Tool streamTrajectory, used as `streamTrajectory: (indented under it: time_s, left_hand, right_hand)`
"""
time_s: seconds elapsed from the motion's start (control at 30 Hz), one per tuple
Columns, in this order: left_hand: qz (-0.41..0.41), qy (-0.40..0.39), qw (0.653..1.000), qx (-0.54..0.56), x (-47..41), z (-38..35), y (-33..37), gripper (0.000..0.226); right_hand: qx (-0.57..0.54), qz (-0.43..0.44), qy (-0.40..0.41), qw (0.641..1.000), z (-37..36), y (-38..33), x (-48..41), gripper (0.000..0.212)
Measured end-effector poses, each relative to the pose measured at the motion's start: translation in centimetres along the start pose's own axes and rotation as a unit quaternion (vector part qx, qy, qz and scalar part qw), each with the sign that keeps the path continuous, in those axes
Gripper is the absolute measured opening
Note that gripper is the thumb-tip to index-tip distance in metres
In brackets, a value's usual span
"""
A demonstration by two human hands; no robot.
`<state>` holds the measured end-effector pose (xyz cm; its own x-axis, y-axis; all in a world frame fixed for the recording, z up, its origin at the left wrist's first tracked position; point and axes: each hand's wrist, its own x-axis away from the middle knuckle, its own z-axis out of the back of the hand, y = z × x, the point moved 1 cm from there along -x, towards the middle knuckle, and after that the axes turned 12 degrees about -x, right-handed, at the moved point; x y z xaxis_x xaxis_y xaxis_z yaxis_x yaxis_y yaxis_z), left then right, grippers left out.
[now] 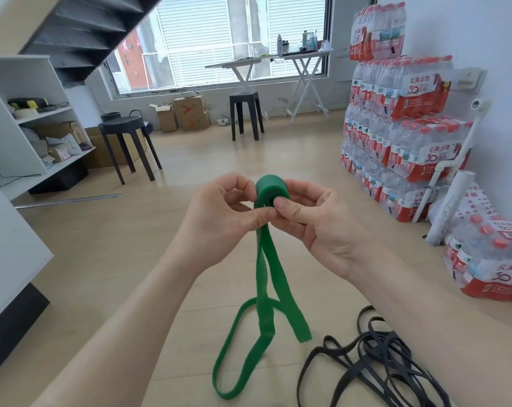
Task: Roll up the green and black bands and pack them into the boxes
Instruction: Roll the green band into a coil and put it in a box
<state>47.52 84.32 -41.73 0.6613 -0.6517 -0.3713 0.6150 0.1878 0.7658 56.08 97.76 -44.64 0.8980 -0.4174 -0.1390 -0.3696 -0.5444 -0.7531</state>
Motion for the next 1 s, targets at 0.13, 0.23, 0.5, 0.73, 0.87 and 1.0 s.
streamTrajectory:
  time_s: [0.13, 0.23, 0.5, 0.73, 0.87, 1.0]
  left_hand:
    - [-0.023, 0.02, 0.996, -0.084, 0.2, 0.3, 0.2, 0.026]
    - [-0.084, 0.003, 0.968, -0.237, 0.2, 0.5, 0.5, 0.023]
    - [-0.098, -0.036, 0.947, -0.305, 0.2, 0.0, 0.2, 0.023]
    - [0.011, -0.046, 0.999, -0.002, -0.3, -0.1, 0.0, 0.022]
    - [0.009, -0.053, 0.999, -0.008, -0.4, -0.2, -0.3, 0.026]
    - [-0.011, -0.06, 0.997, -0.041, -0.5, -0.2, -0.2, 0.025]
  right_hand:
    - [0.18, -0.015, -0.021, 0.983, 0.2, -0.7, 0.1, 0.037]
    - [0.371, 0.004, -0.061, 0.926, -1.0, -1.9, 0.4, 0.031]
    - [0.595, 0.087, -0.073, 0.796, -2.2, -2.9, 1.4, 0.029]
    - [0.38, 0.06, -0.004, 0.923, -0.9, -2.7, 0.4, 0.038]
    - [0.338, 0.047, -0.009, 0.94, -1.0, -2.6, 0.6, 0.035]
    - [0.269, 0.023, -0.017, 0.963, -0.8, -2.6, 0.5, 0.035]
